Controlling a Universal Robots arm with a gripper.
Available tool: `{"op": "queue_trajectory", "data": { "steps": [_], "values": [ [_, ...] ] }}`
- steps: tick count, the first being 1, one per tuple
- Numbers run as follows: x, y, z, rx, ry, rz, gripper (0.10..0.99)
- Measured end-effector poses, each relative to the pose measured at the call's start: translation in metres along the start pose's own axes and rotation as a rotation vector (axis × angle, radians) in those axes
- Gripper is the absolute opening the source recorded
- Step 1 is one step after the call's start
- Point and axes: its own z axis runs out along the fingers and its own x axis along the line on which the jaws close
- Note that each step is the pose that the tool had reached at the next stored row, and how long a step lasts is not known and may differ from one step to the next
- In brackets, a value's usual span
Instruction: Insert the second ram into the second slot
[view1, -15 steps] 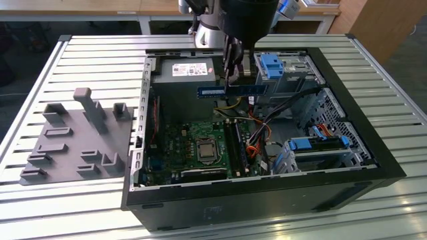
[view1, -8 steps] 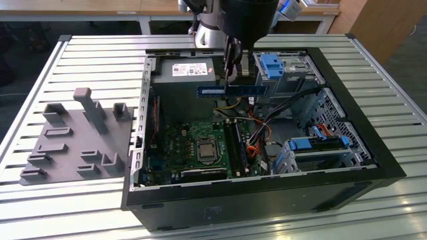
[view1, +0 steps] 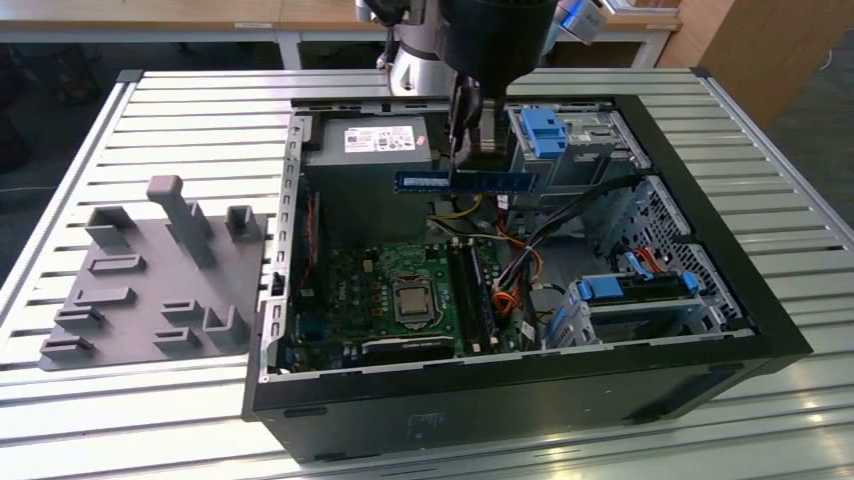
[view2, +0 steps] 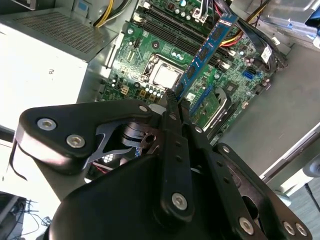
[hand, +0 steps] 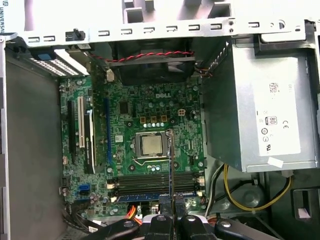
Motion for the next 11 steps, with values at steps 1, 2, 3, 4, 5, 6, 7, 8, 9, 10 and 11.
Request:
{"op": "queue_trajectory", "data": {
  "steps": [1, 2, 3, 4, 5, 6, 7, 8, 9, 10, 11],
  "values": [
    [0.0000, 0.0000, 0.0000, 0.000, -0.0002, 0.006, 0.137],
    [0.0000, 0.0000, 0.0000, 0.000, -0.0004, 0.010, 0.137],
    [0.0000, 0.0000, 0.0000, 0.000, -0.0004, 0.015, 0.137],
    [0.0000, 0.0000, 0.0000, 0.000, -0.0006, 0.021, 0.137],
    [0.0000, 0.0000, 0.0000, 0.000, -0.0008, 0.027, 0.137],
    [0.0000, 0.0000, 0.0000, 0.000, -0.0010, 0.032, 0.137],
    [0.0000, 0.0000, 0.0000, 0.000, -0.0011, 0.038, 0.137],
    [0.0000, 0.0000, 0.0000, 0.000, -0.0014, 0.044, 0.137],
    [0.0000, 0.0000, 0.0000, 0.000, -0.0016, 0.051, 0.137],
    [0.0000, 0.0000, 0.0000, 0.000, -0.0017, 0.057, 0.137],
    [0.0000, 0.0000, 0.0000, 0.000, -0.0017, 0.064, 0.137]
  ]
}}
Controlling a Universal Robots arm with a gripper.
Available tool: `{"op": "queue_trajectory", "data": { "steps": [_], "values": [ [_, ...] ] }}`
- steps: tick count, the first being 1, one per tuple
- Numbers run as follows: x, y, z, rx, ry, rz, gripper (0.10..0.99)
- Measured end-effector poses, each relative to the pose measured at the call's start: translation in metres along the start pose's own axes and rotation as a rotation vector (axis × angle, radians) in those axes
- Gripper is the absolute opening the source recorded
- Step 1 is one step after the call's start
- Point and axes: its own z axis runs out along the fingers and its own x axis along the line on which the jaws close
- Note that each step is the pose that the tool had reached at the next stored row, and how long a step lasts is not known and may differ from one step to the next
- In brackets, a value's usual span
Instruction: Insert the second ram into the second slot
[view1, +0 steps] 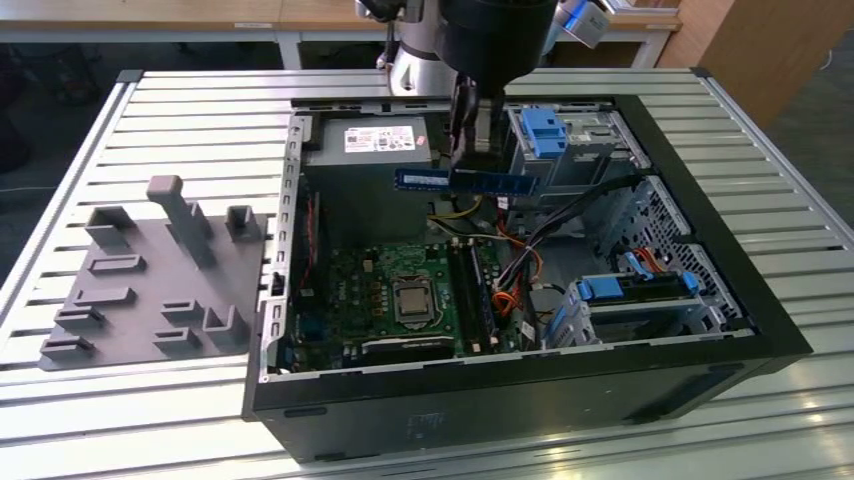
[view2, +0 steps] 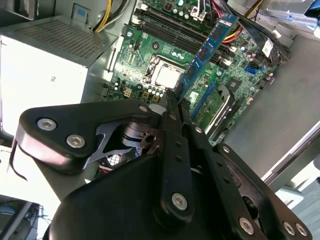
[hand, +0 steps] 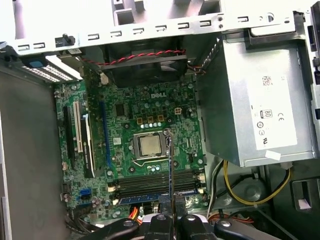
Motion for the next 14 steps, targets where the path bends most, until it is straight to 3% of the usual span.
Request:
{"op": "queue_trajectory", "data": {
  "steps": [14],
  "values": [
    [0.0000, 0.0000, 0.0000, 0.001, -0.0013, 0.070, 0.137]
  ]
}}
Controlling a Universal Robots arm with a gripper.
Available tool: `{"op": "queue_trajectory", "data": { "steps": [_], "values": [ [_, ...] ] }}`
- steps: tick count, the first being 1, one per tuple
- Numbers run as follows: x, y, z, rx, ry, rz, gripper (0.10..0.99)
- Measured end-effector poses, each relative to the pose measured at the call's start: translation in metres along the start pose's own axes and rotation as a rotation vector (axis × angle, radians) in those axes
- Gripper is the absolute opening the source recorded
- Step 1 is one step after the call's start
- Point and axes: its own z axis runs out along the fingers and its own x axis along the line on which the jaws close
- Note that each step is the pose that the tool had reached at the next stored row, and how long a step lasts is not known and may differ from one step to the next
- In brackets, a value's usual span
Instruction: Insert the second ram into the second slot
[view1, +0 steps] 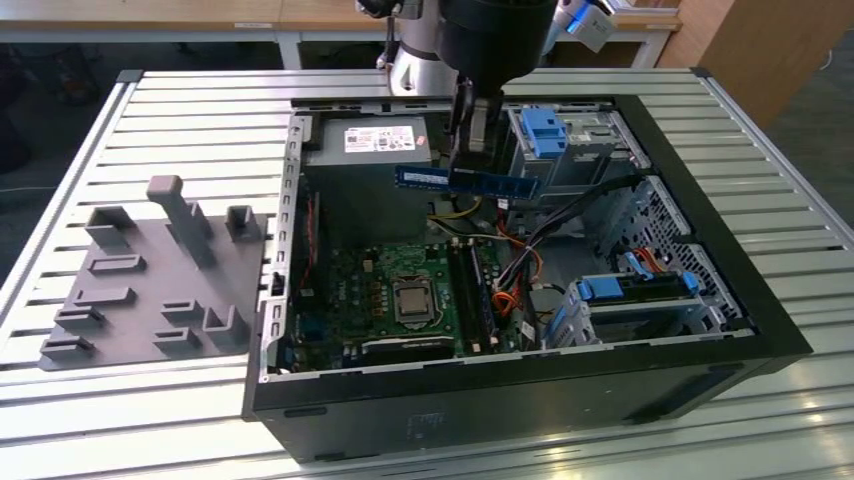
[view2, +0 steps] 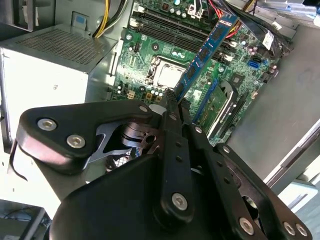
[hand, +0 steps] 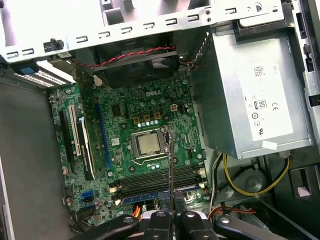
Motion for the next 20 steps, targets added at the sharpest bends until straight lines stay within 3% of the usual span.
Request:
{"op": "queue_trajectory", "data": {
  "steps": [20],
  "values": [
    [0.0000, 0.0000, 0.0000, 0.001, 0.0009, 0.072, 0.137]
  ]
}}
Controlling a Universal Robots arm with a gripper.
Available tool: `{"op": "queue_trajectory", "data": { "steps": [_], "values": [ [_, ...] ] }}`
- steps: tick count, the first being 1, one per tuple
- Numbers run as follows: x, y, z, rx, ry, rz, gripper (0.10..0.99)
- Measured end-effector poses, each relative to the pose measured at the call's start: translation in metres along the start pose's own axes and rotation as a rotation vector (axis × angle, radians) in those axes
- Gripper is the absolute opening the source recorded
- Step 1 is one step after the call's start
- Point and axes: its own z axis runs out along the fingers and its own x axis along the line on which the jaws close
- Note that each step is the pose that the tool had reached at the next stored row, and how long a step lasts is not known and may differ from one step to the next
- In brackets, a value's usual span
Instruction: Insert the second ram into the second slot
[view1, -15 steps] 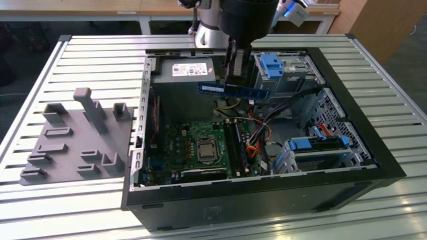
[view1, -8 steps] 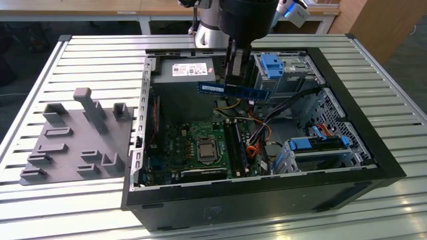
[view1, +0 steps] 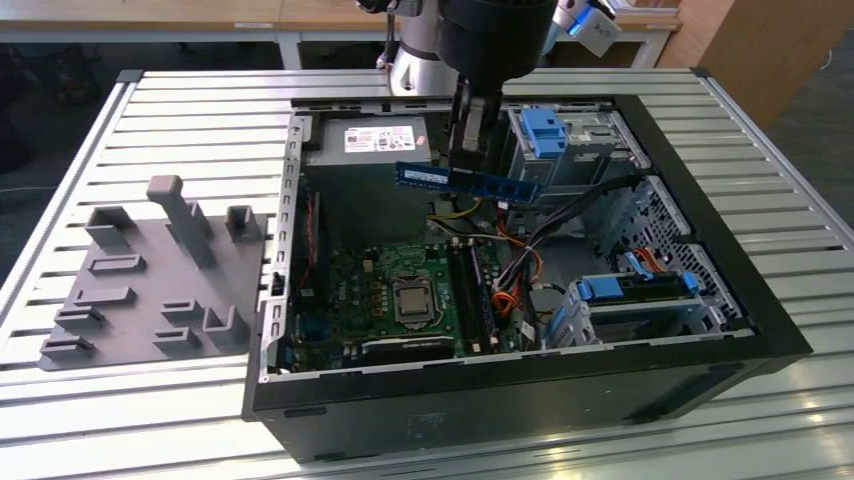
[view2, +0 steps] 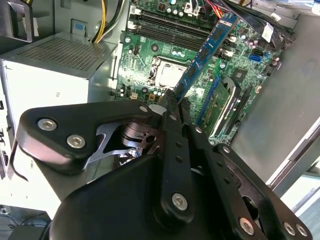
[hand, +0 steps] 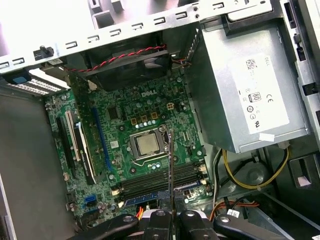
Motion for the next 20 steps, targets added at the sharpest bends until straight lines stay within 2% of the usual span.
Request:
{"op": "queue_trajectory", "data": {
  "steps": [20],
  "values": [
    [0.0000, 0.0000, 0.0000, 0.000, -0.0015, 0.056, 0.137]
  ]
}}
